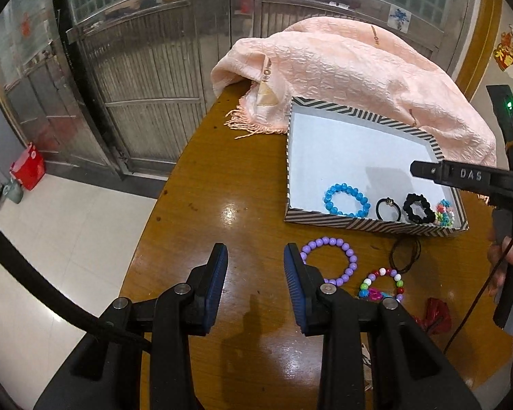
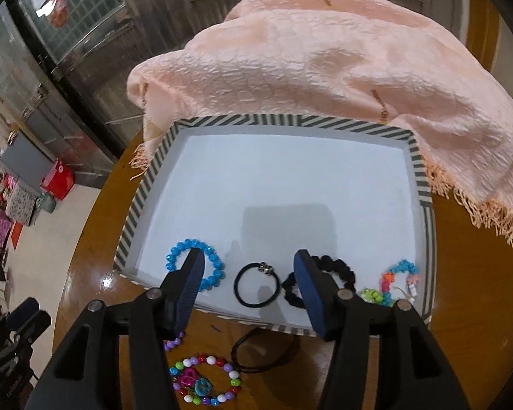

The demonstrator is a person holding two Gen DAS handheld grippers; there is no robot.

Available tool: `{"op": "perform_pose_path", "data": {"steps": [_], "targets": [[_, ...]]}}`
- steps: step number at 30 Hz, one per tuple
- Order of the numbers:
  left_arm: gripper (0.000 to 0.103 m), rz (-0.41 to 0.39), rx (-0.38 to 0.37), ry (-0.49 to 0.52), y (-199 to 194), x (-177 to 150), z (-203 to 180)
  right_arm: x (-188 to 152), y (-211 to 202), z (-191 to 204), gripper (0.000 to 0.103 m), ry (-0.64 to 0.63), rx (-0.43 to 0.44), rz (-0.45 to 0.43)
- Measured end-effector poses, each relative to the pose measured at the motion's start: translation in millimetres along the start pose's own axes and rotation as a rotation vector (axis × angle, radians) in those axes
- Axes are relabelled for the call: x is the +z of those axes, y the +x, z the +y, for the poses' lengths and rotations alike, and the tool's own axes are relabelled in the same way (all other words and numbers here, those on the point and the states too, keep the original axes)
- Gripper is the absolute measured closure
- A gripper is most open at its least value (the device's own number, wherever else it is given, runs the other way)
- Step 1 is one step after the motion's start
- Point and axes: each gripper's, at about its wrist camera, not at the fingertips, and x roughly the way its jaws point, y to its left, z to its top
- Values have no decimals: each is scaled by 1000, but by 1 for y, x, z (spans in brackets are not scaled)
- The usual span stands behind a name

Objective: Organize jewelry

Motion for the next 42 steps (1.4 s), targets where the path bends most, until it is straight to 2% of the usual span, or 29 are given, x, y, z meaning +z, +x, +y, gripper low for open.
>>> {"op": "perform_pose_path", "data": {"steps": [6,13,20,29,35,42], "targets": [[72,13,-27,20,5,8,2,-13,-21,-7,44,-2,-38,-39],[72,11,-49,52,16,18,-1,-50,-54,-16,41,34,-84,-82],[72,21,-71,128,27,20,-16,-81,-73,-12,40,33,-120,-97],[72,36,-85,178,37,20,-22,-98,-78,-7,40,45,-138,-93],[72,57,-116,168,43,20,-7,-104,-73,-6,40,62,-136,-74],[72,118,-159,167,57,9,5,-112,-58,-3,40,48,-113,-29]]}}
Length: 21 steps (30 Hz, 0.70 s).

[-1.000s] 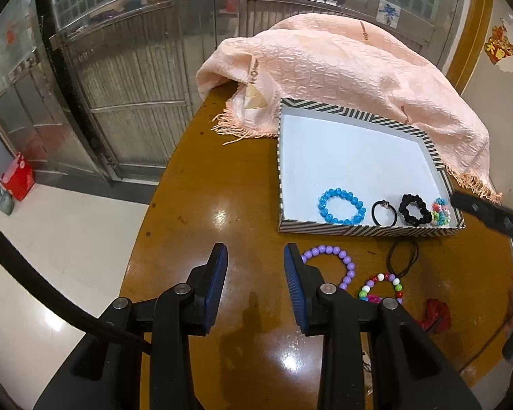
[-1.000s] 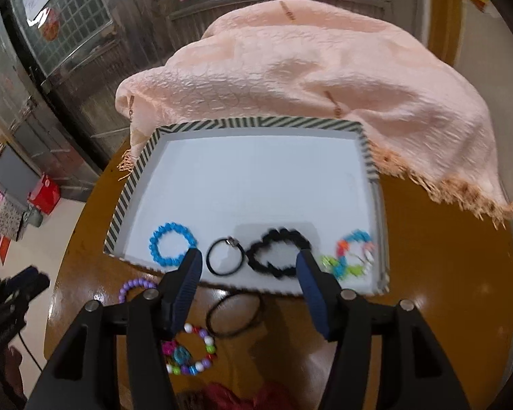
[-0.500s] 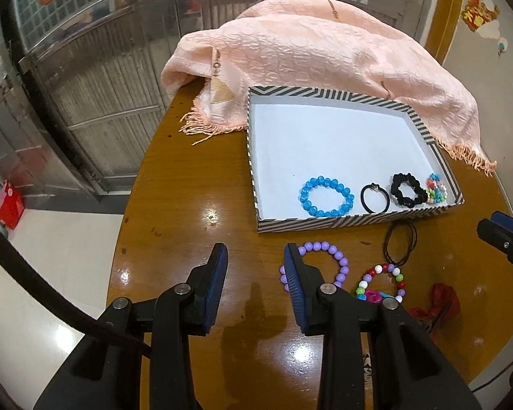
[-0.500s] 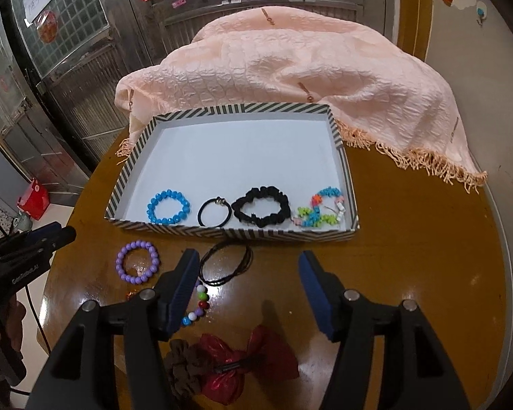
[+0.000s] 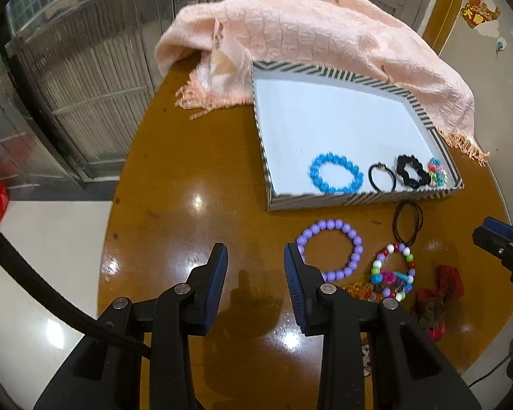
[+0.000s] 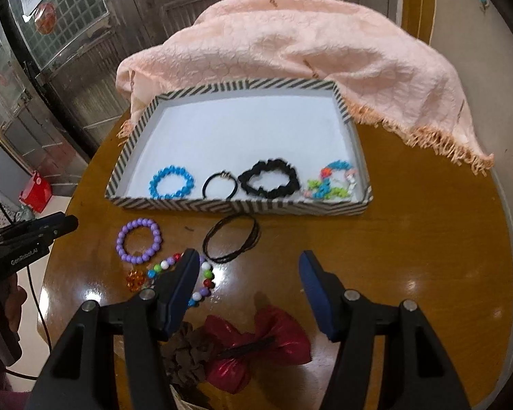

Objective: Organize jewelry
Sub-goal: 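Grasp the purple bead bracelet with the left tool while the right tool grasps the black cord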

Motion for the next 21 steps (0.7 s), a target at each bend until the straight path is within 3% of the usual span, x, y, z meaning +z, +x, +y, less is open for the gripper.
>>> {"op": "perform_pose_path", "data": {"steps": [5,8,16,21], "targets": [[72,37,-25,-19,12,-3,-3,-7,17,9,41,-41,8,22],[72,48,-33,-26,18,-2,-4,-7,32,10,53,-41,-15,23],[72,70,-48,-66,31,5,-5,15,78,8,68,-26,-11,30],[70,79,-50,-74,37,6,-9,19,97,7,88,-81,-31,39]]}}
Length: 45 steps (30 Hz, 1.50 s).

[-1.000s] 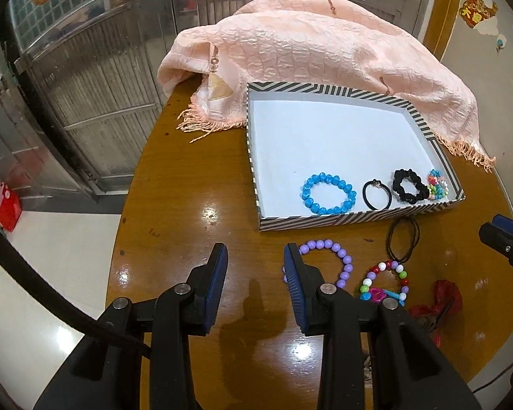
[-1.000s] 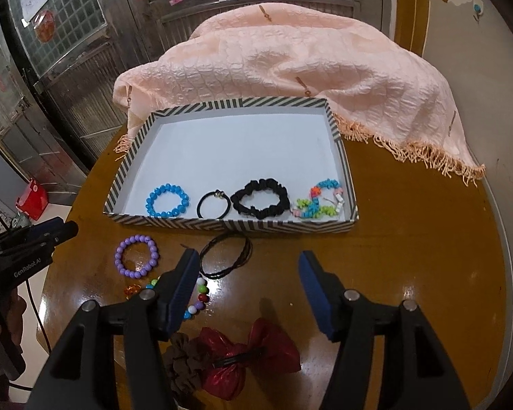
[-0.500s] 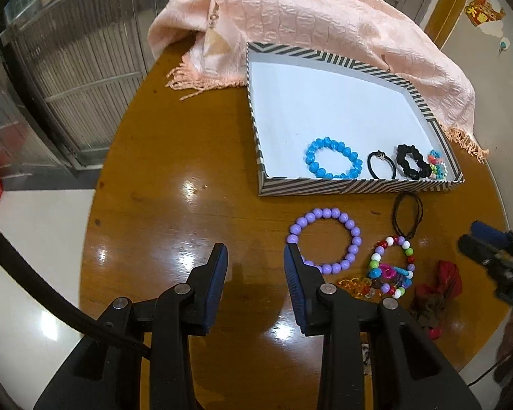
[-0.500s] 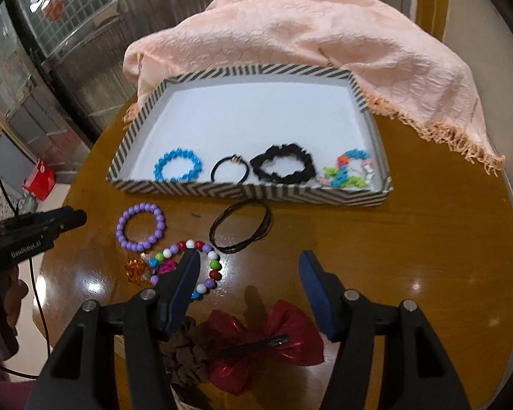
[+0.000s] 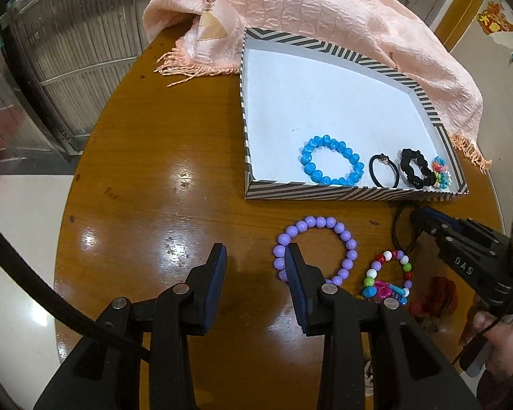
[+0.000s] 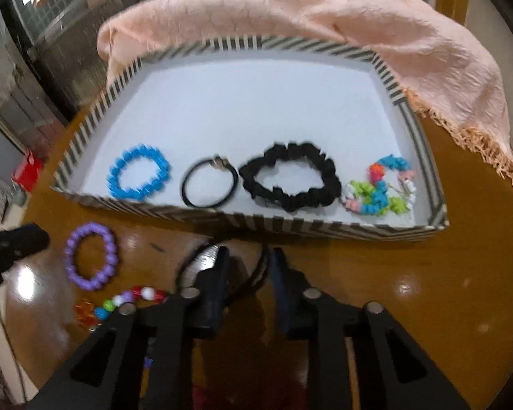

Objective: Organize jewelry
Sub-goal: 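Grasp the purple bead bracelet with the left tool while the right tool grasps the black cord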

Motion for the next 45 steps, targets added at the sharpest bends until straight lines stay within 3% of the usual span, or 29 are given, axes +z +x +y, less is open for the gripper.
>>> {"op": "perform_pose_path", "data": {"steps": [3,9,16,20,23,25,37,45], "targets": [[68,1,8,-6,4,0,-2,-5,-1,-8,99,5,18,24],[67,11,31,0,15,0,-9,-13,-9,-36,100,90,82,35],[67,51,51,18,30,2,-20,-13,-24,-41,100,81,115,2],[67,26,77,52,31,1,-28,-13,-38,-40,100,63,131,-19],[98,9,85,75,31,-1,-30,-10,-49,-40,100,54,137,-40],[98,22,51,69,28,-1,-28,-8,-58,-40,100,54,144,-60],[98,-102,-12,89,-43,12,-22,10,-99,-30,100,13,159,-144],[98,-178,21,143,-75,38,-32,26,-108,-20,100,-12,171,-179]]}}
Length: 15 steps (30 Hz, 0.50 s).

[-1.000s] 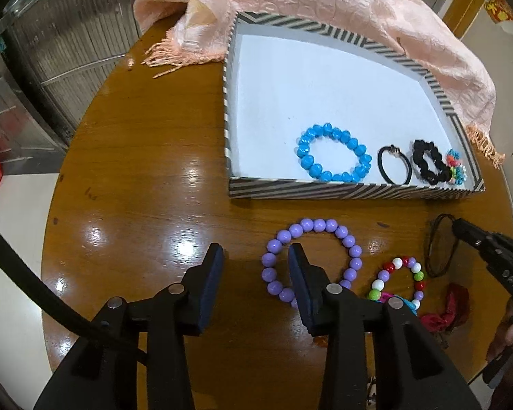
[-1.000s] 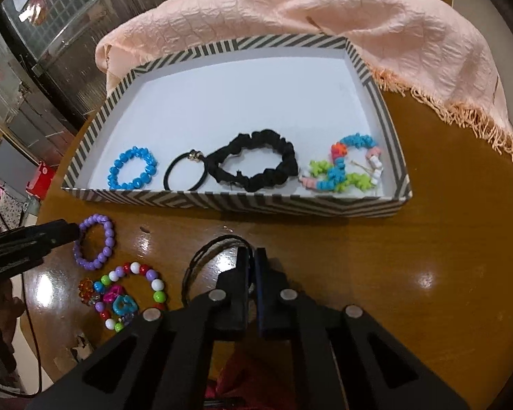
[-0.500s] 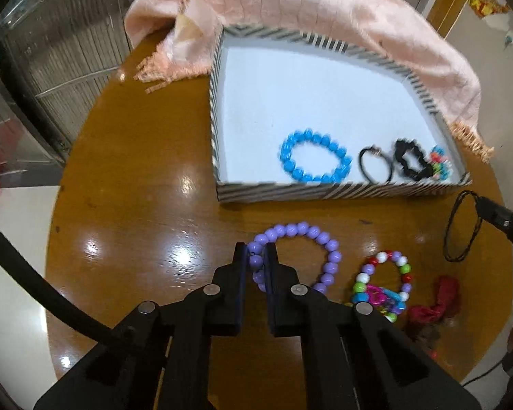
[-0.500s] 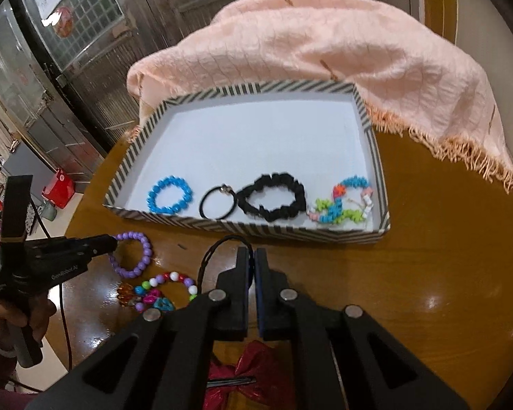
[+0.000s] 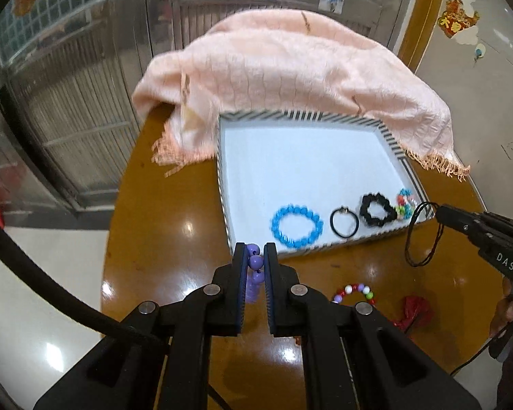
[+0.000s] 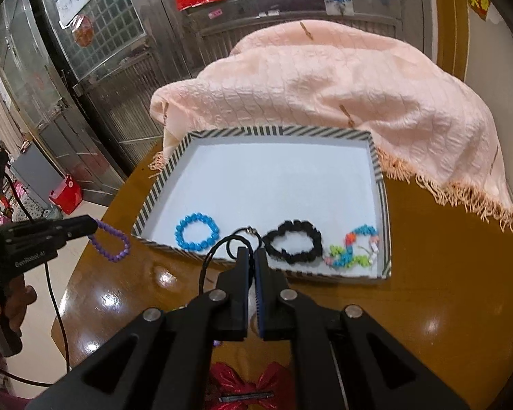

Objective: Organize jewelry
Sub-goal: 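Grasp the purple bead bracelet with the left tool while the right tool grasps the black cord, then carry both items into the striped tray and open both tools to release them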

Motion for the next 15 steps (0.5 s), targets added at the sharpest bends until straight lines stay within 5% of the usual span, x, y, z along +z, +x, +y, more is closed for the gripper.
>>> {"op": "perform_pose_path", "data": {"steps": [15], "targets": [[98,-48,19,76,14,56,-31,38,18,-6,100,-14,8,-11]]}}
